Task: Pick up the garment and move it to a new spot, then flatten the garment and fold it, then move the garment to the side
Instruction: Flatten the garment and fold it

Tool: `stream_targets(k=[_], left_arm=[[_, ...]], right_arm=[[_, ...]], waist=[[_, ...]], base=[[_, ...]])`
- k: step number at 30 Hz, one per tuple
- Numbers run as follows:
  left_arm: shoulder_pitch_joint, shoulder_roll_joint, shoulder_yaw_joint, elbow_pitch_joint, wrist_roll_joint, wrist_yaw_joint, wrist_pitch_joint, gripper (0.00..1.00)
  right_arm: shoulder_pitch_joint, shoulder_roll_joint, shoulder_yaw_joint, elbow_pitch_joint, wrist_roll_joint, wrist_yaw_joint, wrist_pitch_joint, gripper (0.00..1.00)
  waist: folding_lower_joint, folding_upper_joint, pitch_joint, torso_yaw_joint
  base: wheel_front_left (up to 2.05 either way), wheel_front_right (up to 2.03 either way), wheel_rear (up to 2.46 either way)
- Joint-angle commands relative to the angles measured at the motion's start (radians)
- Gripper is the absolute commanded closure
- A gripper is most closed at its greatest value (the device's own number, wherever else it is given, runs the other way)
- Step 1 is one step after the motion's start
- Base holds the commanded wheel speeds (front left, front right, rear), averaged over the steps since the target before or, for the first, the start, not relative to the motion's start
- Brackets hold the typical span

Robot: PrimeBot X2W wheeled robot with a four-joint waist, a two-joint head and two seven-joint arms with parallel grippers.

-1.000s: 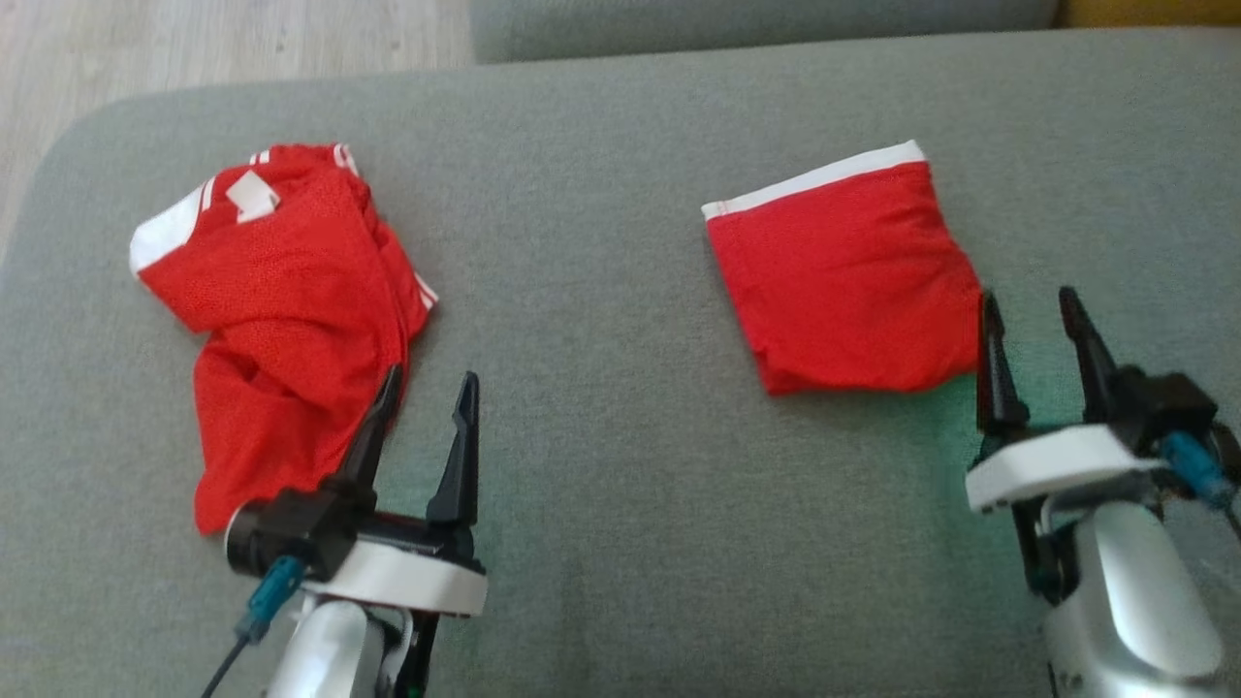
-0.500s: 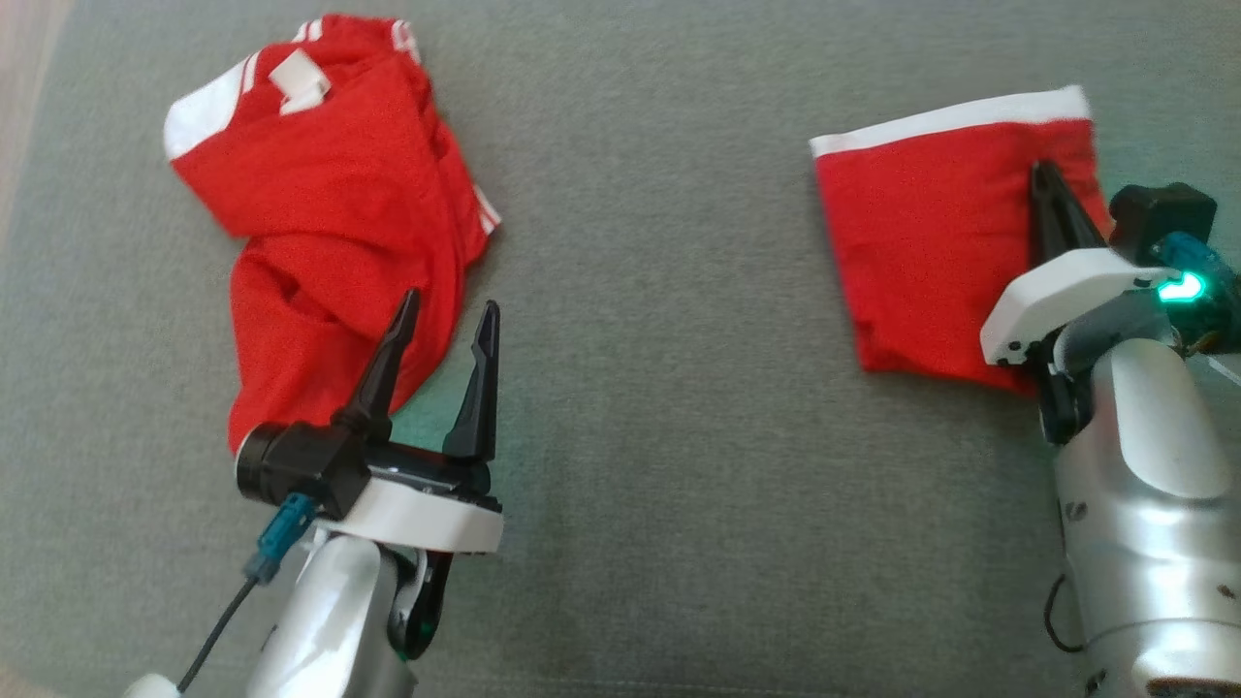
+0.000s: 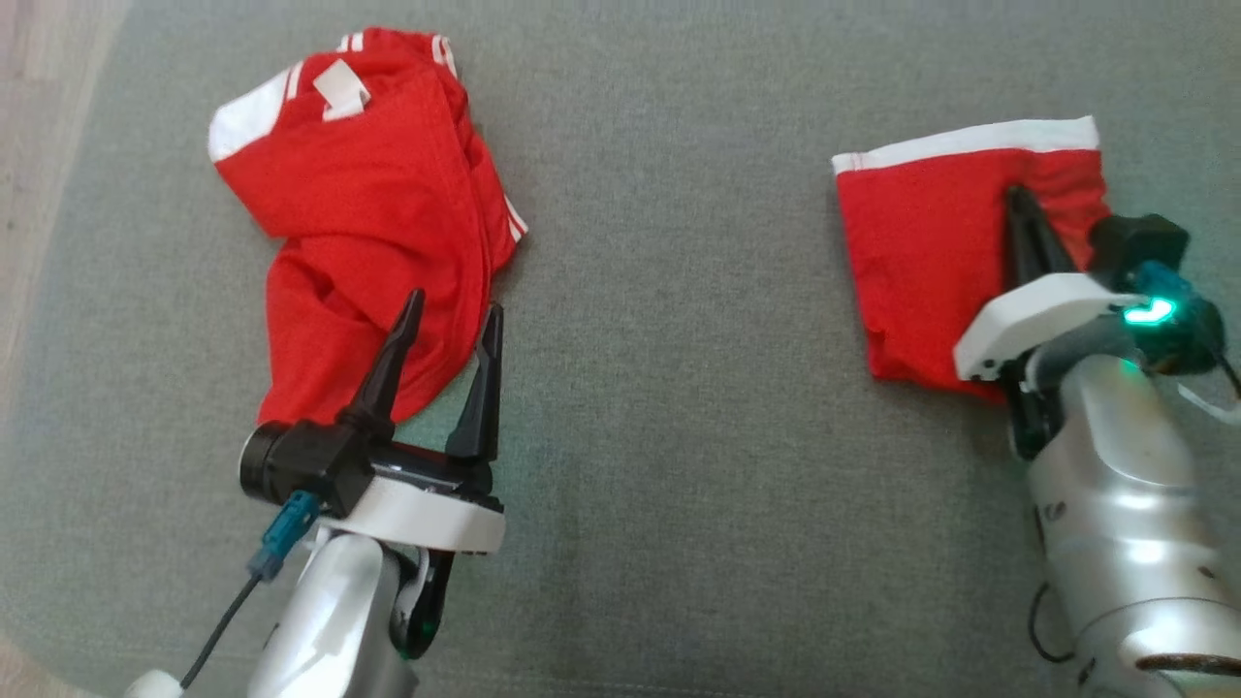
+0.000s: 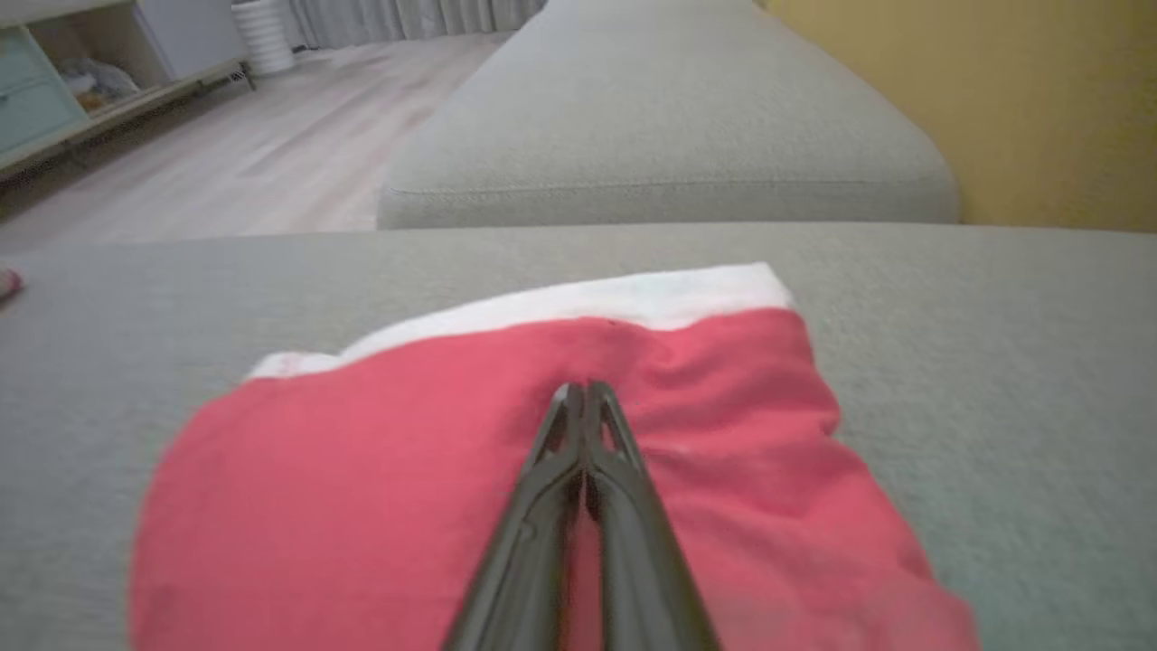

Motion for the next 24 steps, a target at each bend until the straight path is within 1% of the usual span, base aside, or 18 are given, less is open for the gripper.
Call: stream_targets(k=[1, 5, 8, 12, 16, 18, 20, 24], left_arm=[[0.0, 0.009, 0.038, -0.03, -0.006, -0.006, -0.005, 0.0], [0.01, 0.007, 0.039, -0.032, -0.006, -0.006, -0.005, 0.0], [0.015, 0.006, 0.036, -0.036, -0.007, -0.006, -0.005, 0.0], [0.017, 0.005, 0.031, -0.036, -0.009, -0.006, -0.005, 0.0], [0.018, 0.004, 0.032, -0.031, -0.012, -0.006, -0.005, 0.0], [0.021, 0.004, 0.038, -0.028, -0.011, -0.006, -0.005, 0.0], [0.029, 0.003, 0.05, -0.029, -0.009, -0.006, -0.005, 0.0], [0.042, 0.003, 0.062, -0.036, -0.006, -0.006, -0.005, 0.0]], right_arm=[[-0.03, 0.009, 0.04, -0.027, 0.016, -0.002, -0.015, 1.0], [-0.003, 0.009, 0.159, -0.05, 0.102, -0.002, -0.024, 1.0], [0.014, 0.009, 0.208, -0.029, 0.121, -0.002, -0.021, 1.0], [0.009, 0.009, 0.209, 0.064, 0.112, -0.002, 0.051, 1.0], [-0.006, 0.009, 0.187, 0.101, 0.111, -0.002, 0.038, 1.0], [-0.01, 0.009, 0.189, 0.098, 0.126, -0.002, 0.016, 1.0], [-0.001, 0.009, 0.196, 0.068, 0.154, -0.002, -0.011, 1.0], [0.042, 0.009, 0.202, -0.026, 0.201, -0.002, -0.024, 1.0]], waist=[[0.0001, 0.0, -0.013, -0.003], [0.0001, 0.0, -0.027, -0.002], [0.0001, 0.0, -0.028, 0.0], [0.0001, 0.0, -0.026, 0.007], [0.0001, 0.0, -0.035, 0.011], [0.0001, 0.0, -0.045, 0.005], [0.0001, 0.0, -0.067, -0.01], [0.0001, 0.0, -0.098, -0.045]], base=[[0.0, 0.0, 0.0], [0.0, 0.0, 0.0], [0.0, 0.0, 0.0], [0.0, 0.0, 0.0], [0.0, 0.0, 0.0], [0.0, 0.0, 0.0], [0.0, 0.0, 0.0], [0.0, 0.0, 0.0]])
